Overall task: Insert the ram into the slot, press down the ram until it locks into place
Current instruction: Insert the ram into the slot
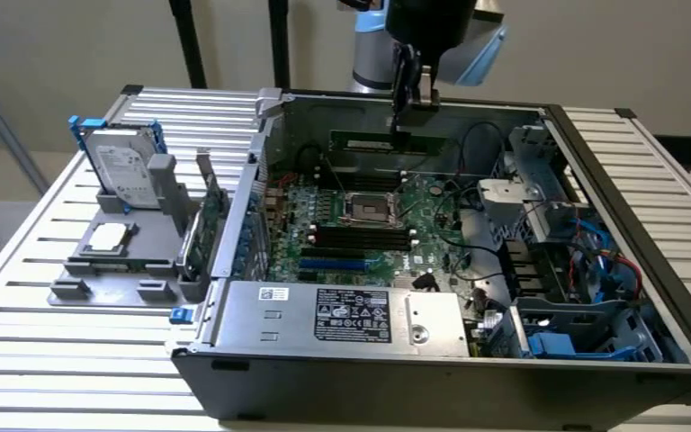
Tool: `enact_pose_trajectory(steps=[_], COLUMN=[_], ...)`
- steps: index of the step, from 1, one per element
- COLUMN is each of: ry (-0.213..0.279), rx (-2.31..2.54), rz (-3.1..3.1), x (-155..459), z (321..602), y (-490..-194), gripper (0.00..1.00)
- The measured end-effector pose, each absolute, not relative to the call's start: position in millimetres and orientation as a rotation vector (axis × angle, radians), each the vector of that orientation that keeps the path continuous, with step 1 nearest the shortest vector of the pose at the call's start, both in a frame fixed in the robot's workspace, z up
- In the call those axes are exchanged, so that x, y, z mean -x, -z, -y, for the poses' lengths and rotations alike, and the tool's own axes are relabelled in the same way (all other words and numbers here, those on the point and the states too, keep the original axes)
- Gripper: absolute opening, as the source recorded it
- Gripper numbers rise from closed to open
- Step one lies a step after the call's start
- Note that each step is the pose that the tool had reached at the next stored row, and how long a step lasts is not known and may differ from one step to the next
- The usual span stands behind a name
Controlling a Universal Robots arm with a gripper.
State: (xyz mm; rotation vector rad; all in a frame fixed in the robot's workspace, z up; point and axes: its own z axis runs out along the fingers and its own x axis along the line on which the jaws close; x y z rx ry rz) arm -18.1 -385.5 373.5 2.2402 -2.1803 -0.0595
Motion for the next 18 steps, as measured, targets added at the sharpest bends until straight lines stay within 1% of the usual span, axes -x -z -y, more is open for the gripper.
enact_pose_trajectory(steps=[18], ry=[0.059], rx=[-2.240], rz=[2.180], x=[42.2], z=[397.4], y=[-340.9], gripper=[0.13])
